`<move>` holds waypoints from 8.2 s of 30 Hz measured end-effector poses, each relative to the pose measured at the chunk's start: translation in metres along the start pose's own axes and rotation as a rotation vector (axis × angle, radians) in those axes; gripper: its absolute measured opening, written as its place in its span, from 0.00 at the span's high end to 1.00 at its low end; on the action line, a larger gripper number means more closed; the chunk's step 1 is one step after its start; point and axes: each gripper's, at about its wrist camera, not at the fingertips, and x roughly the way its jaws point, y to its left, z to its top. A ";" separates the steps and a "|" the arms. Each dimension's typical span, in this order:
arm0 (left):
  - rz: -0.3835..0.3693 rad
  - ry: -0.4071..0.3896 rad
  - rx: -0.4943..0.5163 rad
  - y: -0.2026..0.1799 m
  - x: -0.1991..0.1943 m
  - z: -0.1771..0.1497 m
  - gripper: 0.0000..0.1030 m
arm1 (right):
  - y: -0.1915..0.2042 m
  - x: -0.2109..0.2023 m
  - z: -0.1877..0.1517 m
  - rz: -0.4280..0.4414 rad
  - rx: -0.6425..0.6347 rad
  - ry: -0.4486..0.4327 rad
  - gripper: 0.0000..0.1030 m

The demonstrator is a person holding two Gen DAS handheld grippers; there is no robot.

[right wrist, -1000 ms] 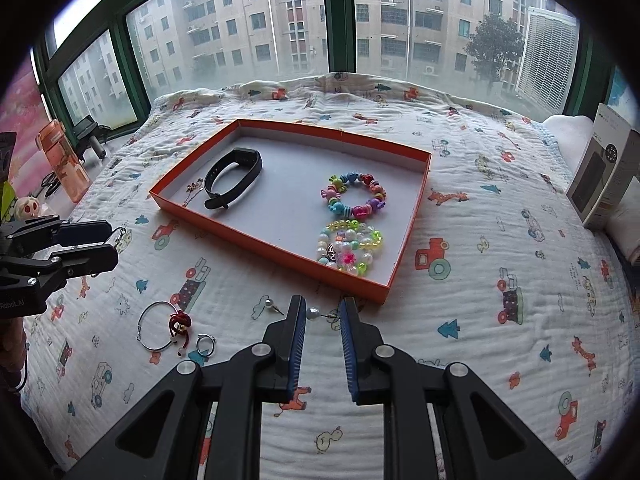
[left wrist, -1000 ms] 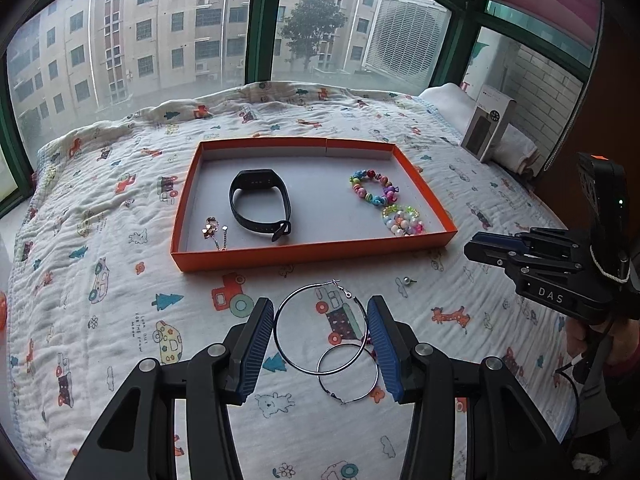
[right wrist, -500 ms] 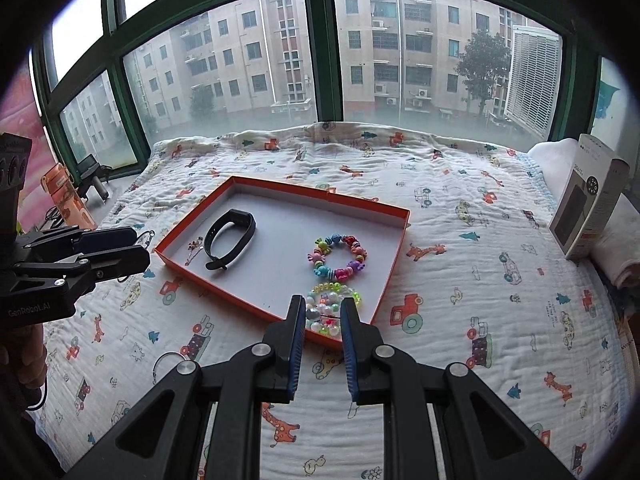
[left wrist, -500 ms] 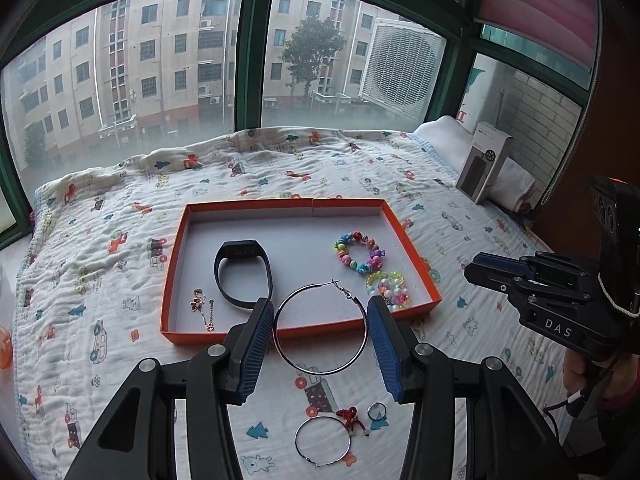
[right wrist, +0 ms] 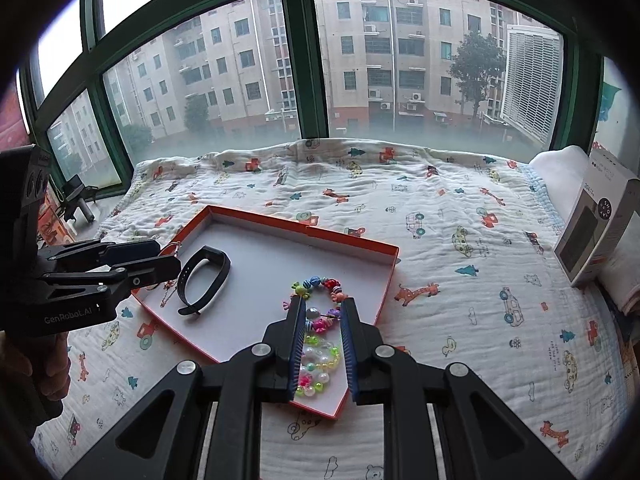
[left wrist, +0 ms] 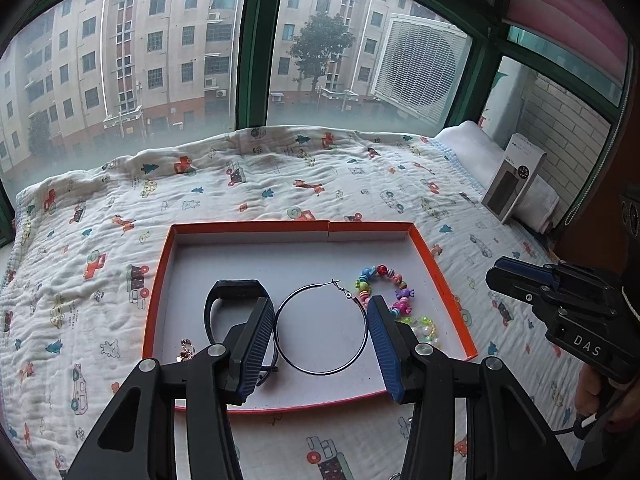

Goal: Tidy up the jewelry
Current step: 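Carry the hoop and stud into the tray and open both tools, then move the left tool to the red charm earring while the right tool approaches the small silver ring, then grasp the red charm earring with the left tool while the right tool grasps the small ring, then carry the red charm in the left tool while the right tool carries the ring to the tray, then open the left tool in the tray while the right tool releases the ring there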

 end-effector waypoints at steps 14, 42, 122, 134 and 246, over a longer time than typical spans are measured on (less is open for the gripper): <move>-0.019 0.117 -0.029 0.011 0.074 -0.025 0.49 | -0.008 0.062 -0.018 0.000 0.001 0.124 0.80; -0.013 0.112 0.009 0.005 -0.016 -0.069 0.45 | 0.023 0.011 -0.031 0.027 -0.062 0.095 0.66; -0.040 0.029 -0.049 0.017 -0.094 -0.133 0.80 | 0.097 -0.001 -0.104 0.152 -0.150 0.235 0.89; -0.042 0.048 -0.077 0.027 -0.090 -0.143 0.80 | 0.115 0.013 -0.112 0.123 -0.248 0.262 0.78; 0.000 0.069 -0.084 0.015 0.061 -0.041 0.66 | 0.023 0.054 -0.033 0.055 -0.035 0.134 0.80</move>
